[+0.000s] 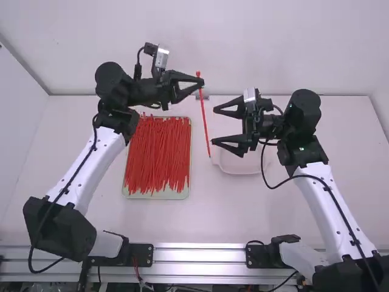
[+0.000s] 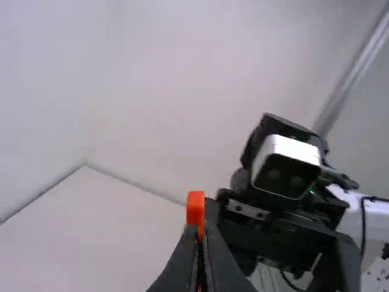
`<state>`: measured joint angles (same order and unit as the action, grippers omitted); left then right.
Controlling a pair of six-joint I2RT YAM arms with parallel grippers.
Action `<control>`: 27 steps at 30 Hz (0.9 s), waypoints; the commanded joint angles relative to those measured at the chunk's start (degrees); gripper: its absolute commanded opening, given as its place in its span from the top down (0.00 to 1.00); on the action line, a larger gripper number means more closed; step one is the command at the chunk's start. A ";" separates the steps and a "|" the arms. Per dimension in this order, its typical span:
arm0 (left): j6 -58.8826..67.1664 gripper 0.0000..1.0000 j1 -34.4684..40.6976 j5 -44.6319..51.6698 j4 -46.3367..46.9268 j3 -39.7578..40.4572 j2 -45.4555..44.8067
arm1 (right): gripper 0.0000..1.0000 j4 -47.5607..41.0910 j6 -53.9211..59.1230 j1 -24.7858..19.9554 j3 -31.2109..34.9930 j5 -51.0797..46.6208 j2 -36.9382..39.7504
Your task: Fasten the cable tie
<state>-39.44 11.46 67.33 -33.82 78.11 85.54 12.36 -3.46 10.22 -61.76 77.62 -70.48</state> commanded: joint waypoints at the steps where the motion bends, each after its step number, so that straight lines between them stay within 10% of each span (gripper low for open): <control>1: 0.24 0.98 -1.42 -2.25 0.87 1.88 0.11 | 0.02 -0.39 0.00 -0.09 0.02 0.83 0.94; 27: -43.45 0.98 -2.49 4.17 0.74 1.88 9.68 | 0.02 -0.76 42.40 0.04 8.20 5.07 0.94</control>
<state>-73.67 9.26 69.30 -32.45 78.17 95.68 11.42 30.09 10.22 -53.87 81.52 -70.37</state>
